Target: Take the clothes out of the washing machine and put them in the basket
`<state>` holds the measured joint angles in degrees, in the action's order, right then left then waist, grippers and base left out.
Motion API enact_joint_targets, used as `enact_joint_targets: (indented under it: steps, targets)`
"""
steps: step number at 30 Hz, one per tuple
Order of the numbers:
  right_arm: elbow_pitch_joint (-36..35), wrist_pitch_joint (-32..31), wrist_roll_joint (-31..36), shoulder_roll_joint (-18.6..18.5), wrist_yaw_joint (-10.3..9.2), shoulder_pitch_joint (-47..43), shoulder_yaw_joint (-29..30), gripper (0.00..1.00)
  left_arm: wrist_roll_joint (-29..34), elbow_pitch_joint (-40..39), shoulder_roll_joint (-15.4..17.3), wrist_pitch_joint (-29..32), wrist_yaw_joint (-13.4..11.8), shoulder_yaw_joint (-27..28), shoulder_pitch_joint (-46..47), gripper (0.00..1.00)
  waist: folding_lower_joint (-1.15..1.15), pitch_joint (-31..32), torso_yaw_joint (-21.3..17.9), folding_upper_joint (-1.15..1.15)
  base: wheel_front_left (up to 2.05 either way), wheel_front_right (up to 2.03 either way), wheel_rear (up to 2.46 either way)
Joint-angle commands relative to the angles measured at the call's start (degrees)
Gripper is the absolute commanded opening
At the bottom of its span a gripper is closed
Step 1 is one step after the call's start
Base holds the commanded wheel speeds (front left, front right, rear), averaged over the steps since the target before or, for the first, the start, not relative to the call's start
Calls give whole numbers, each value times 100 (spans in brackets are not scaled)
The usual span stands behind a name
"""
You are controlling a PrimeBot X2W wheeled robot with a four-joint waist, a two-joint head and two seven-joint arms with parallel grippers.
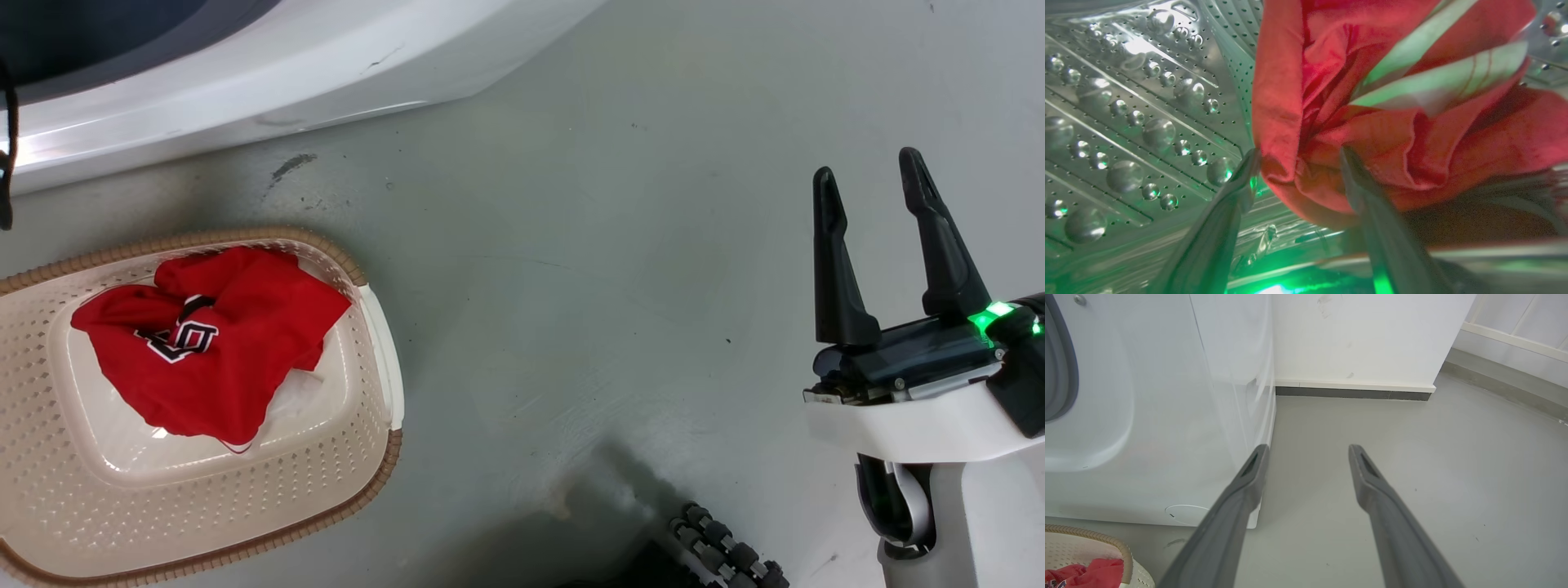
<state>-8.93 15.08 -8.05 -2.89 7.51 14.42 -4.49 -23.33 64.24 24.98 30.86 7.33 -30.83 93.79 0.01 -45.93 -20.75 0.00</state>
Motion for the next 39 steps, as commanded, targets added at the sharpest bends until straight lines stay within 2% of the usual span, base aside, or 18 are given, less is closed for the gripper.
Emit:
enact_joint_targets:
  steps: [1, 3, 4, 5, 18, 30, 39]
  targets:
    - [-12, 14, -26, 2, -4, 98, 3, 100, 11, 16, 7, 29, 12, -54, -5, 100, -1, -15, -7, 0, 0, 0, 0]
    - [-9, 14, -37, 2, -4, 109, -6, 100, -6, 9, 25, 36, 12, -125, 9, 100, -1, -27, -14, 0, 0, 0, 0]
    - [-6, 14, -44, 2, -4, 112, -7, 100, -11, 0, 35, 15, 13, -152, 21, 47, -1, -33, -17, 0, 0, 0, 0]
    - [0, 14, -51, 2, -4, 116, -13, 100, -8, -10, 52, -22, 12, -170, 33, 0, -1, -37, -22, 0, 0, 0, 0]
    - [51, 14, 40, 2, -4, 42, 48, 100, -179, -7, 10, -880, -19, -134, -94, 0, -1, 175, 107, 0, 0, 0, 0]
    - [107, 14, 448, -1, -4, -218, 170, 100, -551, -236, -433, -2493, 8, -188, -1143, 0, -1, 1081, 773, 0, 0, 0, 0]
    - [194, 14, 704, -2, -4, -638, 156, 100, -977, -768, -518, -3368, 7, -543, -2216, 0, -1, 1885, 1177, 0, 0, 0, 0]
